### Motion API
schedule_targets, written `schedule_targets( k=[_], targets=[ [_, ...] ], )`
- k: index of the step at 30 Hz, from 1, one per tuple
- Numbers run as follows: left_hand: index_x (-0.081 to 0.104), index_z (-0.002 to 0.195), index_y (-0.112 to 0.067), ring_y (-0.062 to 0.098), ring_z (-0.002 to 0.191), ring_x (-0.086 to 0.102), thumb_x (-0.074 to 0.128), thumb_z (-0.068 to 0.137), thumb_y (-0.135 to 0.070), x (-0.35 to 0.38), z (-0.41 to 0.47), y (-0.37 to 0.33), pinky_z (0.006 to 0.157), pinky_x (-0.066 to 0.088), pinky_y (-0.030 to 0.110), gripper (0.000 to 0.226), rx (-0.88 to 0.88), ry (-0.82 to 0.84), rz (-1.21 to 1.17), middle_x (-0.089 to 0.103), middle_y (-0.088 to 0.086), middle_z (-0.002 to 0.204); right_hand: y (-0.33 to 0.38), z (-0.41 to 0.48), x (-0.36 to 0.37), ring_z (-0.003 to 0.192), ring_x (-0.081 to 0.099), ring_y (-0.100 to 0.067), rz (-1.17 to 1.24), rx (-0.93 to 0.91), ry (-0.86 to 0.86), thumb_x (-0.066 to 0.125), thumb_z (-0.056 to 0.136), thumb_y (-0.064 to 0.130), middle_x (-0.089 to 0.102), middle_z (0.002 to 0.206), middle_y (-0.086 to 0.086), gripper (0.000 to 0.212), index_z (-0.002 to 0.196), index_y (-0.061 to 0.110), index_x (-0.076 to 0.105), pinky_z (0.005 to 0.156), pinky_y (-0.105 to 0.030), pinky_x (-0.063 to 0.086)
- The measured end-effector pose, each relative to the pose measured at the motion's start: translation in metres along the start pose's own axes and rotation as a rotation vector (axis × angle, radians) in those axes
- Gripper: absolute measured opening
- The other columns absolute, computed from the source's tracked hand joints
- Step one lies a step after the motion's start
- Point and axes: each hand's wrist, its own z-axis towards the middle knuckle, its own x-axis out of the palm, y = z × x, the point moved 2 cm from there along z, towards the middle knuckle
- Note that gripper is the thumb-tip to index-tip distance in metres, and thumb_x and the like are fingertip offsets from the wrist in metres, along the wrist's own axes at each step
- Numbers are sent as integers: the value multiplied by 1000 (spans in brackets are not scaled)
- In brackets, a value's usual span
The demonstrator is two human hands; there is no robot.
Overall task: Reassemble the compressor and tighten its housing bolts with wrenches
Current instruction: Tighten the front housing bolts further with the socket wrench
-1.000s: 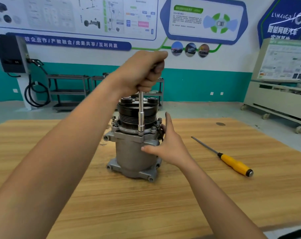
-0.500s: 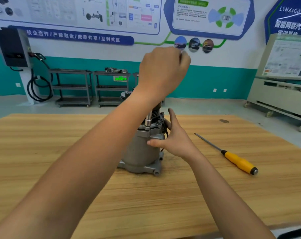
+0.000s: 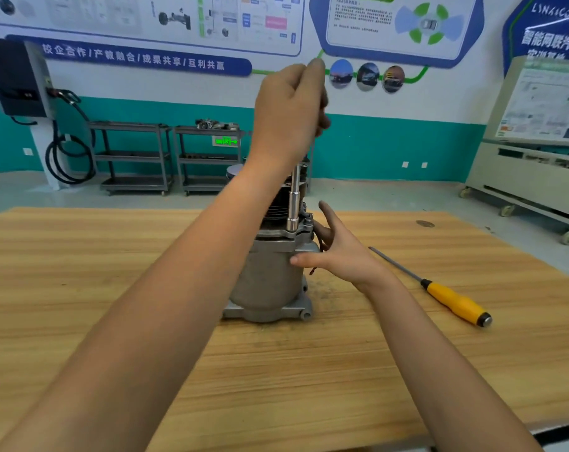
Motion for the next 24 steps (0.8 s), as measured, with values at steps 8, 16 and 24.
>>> schedule_targets(
  k=[8,16,24],
  targets=[
    [54,98,-7,22,76,48,26,101,-26,-16,-3,-8,69,29,27,34,26,-113,771,49,4,74,-6,0,0,138,30,-10,3,-15,-19,84,65,18,35,150,2,118,150,31,4,107,-32,29],
    [55,78,0,26,65,67,25,102,-26,-15,-4,0,65,53,33,47,-14,-134,359,65,15,68,-10,1,0,138,31,-11,30,-26,-45,86,61,22,37,149,4,119,150,33,7,104,-30,29],
    [48,76,-10,14,33,48,23,100,-27,-18,14,24,41,43,19,39,-414,122,-324,49,0,38,-15,0,2,136,35,-11,82,-44,-50,87,58,22,42,145,8,119,149,35,11,113,-47,29]
  ],
)
